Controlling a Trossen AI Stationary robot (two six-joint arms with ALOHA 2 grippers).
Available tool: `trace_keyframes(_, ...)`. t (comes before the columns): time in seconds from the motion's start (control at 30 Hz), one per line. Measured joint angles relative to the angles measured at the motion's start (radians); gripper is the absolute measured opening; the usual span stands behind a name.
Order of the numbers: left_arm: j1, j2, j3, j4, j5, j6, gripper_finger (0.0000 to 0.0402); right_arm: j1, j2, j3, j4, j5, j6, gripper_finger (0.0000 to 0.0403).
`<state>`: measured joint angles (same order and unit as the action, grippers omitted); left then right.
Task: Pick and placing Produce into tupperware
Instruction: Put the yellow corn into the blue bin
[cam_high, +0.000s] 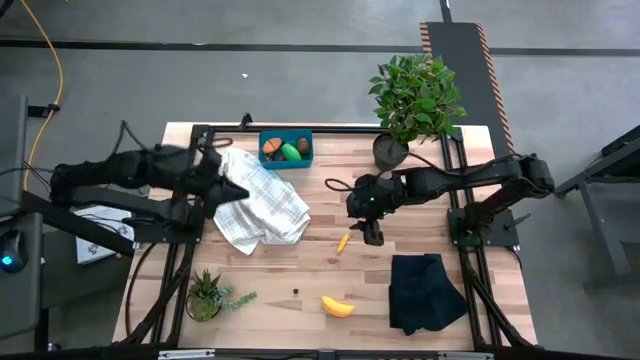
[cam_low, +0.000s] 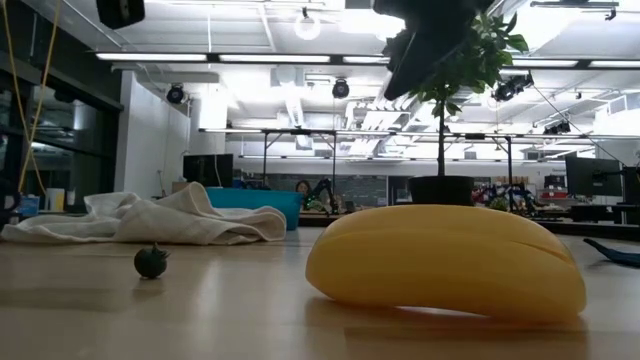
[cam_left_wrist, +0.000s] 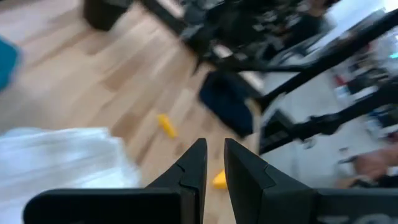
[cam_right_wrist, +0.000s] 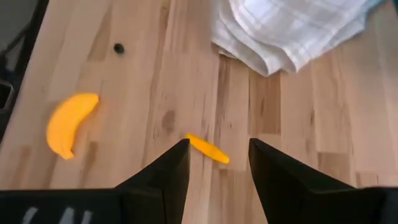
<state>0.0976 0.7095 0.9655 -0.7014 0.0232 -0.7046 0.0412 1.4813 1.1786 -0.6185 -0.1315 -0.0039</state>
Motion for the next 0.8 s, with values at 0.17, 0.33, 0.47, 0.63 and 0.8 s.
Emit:
trace_keyframes(0.17,-0.156,0.006,-0.121,0.188,-0.101,-0.059,0.0044,-0.002,0.056,0.0,0.002,-0.034,-0.069,0.0157)
trace_keyframes(0.33,-0.28,0.065,-0.138,0.233,-0.247,-0.078,0.0044,-0.002,0.135,0.02,-0.009,-0.057,-0.135,0.0157)
trace_keyframes(0.47,-0.35,0.091,-0.138,0.246,-0.338,-0.085,0.0044,-0.002,0.197,0.05,-0.021,-0.058,-0.205,0.0157)
trace_keyframes(0.63,-0.417,0.098,-0.137,0.259,-0.449,-0.111,0.0044,0.002,0.279,0.069,-0.044,-0.056,-0.257,0.0157)
trace_keyframes(0.8,-0.466,0.099,-0.137,0.258,-0.509,-0.133,0.0044,0.026,0.334,0.071,-0.037,-0.037,-0.311,0.0156)
